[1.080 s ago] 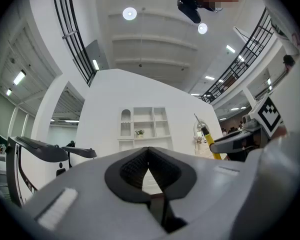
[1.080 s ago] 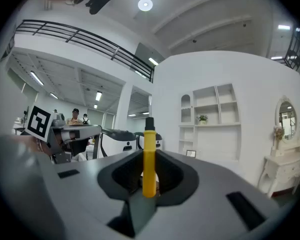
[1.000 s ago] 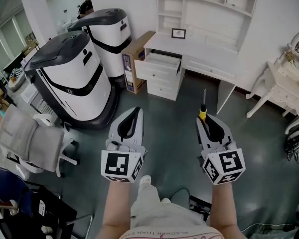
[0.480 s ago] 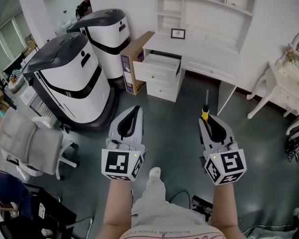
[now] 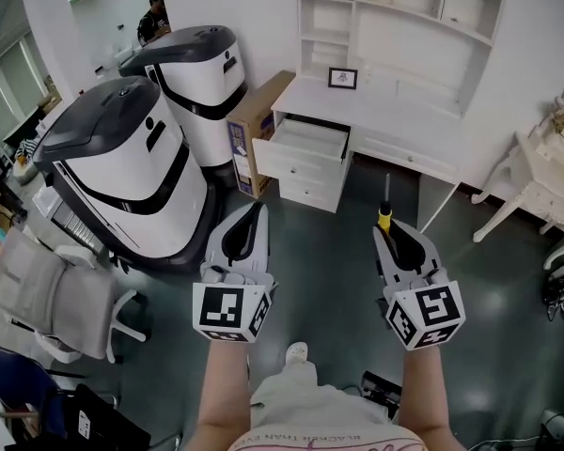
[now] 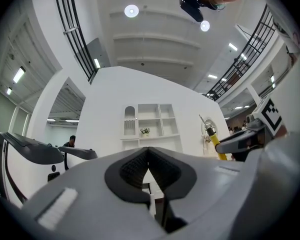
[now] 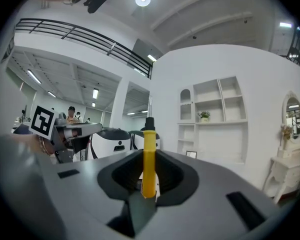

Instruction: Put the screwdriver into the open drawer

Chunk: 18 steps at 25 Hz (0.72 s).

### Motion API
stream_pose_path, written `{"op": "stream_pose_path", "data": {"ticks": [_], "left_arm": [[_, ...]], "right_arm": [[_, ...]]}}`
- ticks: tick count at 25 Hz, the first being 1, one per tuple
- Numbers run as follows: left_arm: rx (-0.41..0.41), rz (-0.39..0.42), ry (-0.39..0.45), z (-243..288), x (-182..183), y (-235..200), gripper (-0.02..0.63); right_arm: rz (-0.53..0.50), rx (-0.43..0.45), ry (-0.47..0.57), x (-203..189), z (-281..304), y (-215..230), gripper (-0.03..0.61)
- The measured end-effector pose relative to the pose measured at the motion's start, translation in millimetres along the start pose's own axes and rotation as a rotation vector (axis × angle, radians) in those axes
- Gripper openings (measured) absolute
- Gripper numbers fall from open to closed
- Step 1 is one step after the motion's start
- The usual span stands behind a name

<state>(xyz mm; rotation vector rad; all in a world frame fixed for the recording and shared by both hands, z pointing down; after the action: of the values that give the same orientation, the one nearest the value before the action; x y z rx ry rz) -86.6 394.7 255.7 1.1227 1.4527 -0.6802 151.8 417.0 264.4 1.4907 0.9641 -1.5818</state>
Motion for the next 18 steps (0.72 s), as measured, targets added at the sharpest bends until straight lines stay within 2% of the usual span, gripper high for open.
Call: {"op": "stream_pose_path", "data": {"ticks": [8,18], "left_arm": [[-0.029,-0.005,-0.003,71.4,-21.0,-47.8,0.009],[-0.013,-0.022,-0.018,97.6,-42.5,-77.7,0.009]], "right_arm": [[0.024,-0.038,0.007,9.3,80.3,23.0,0.08],[0.034,-0.033,-0.02,2.7,125.6,30.0,0.08]]}}
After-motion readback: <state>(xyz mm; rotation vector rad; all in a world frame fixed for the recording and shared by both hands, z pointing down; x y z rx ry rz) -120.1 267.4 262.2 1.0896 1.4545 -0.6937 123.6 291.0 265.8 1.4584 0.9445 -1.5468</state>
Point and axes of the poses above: the fingertips, and each gripper's own axes: z forward along the fingers, y to its right, x out of its top, the point moved 6 cm from there along -z, backward along the fingers, and after that the axes turned 5 degrees about z, right-handed, at the moved point
